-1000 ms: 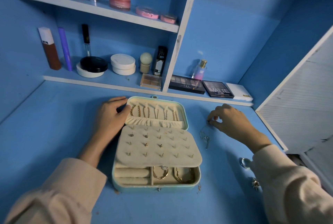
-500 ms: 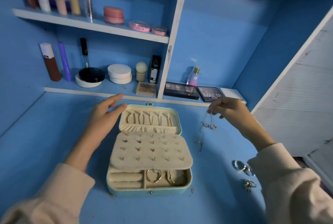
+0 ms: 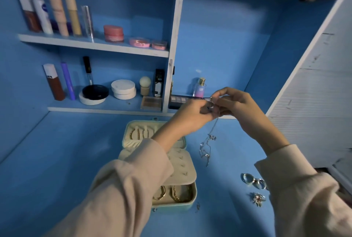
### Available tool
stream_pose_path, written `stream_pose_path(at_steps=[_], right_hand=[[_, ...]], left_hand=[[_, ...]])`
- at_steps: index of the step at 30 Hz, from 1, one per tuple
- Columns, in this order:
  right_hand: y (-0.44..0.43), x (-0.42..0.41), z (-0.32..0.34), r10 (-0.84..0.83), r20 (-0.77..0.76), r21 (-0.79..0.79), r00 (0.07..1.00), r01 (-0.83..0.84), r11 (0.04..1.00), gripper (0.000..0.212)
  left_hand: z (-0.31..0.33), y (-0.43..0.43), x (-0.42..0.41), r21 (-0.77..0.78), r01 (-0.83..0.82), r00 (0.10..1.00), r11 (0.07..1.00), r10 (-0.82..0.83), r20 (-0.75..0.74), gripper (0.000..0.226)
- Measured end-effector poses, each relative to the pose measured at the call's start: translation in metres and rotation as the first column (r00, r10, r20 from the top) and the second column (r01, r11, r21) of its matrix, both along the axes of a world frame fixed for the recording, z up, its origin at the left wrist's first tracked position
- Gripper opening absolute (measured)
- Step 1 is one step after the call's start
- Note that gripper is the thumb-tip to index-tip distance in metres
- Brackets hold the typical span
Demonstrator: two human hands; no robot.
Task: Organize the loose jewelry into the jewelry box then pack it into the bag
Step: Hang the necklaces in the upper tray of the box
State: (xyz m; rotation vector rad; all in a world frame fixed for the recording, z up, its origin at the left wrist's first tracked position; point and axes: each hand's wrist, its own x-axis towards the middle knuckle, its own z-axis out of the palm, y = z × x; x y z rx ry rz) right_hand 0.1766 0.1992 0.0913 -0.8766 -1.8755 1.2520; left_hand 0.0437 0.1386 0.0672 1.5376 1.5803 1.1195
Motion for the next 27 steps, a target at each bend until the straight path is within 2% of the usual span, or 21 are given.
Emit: stream_pose_path(at_steps=[3, 7, 22, 24, 27], right_hand=[[0.001, 0.001, 0.005, -0.010, -0.042, -0.004, 0.999, 0.010, 1.000, 0.011], [0.001, 0.005, 0.007, -0.007, -0.100, -0.072, 0.995, 0.000, 0.997, 0.008], [0.000, 0.004, 0.010, -0.064, -0.139, -0.059, 0.988, 0.057, 0.997, 0.010], [0.000, 0.003, 0.011, -0.060, -0.139, -0.060, 0.988, 0.052, 0.997, 0.010], [-0.003, 0.000, 0.012, -0.020, -0.146, -0.083, 0.989, 0.008, 0.996, 0.009]], left_hand=[[0.006, 0.003, -0.002, 0.034, -0.086, 0.994, 0.996, 0.084, 0.068, 0.014], [0.023, -0.004, -0.013, 0.076, -0.131, 0.980, 0.988, 0.117, 0.161, 0.009], [0.042, -0.014, -0.026, 0.072, -0.166, 0.986, 0.983, 0.168, -0.014, 0.012], [0.042, -0.014, -0.026, 0.071, -0.172, 0.985, 0.983, 0.170, 0.029, 0.009], [0.043, -0.015, -0.026, 0.047, -0.168, 0.955, 0.985, 0.150, 0.257, 0.006]])
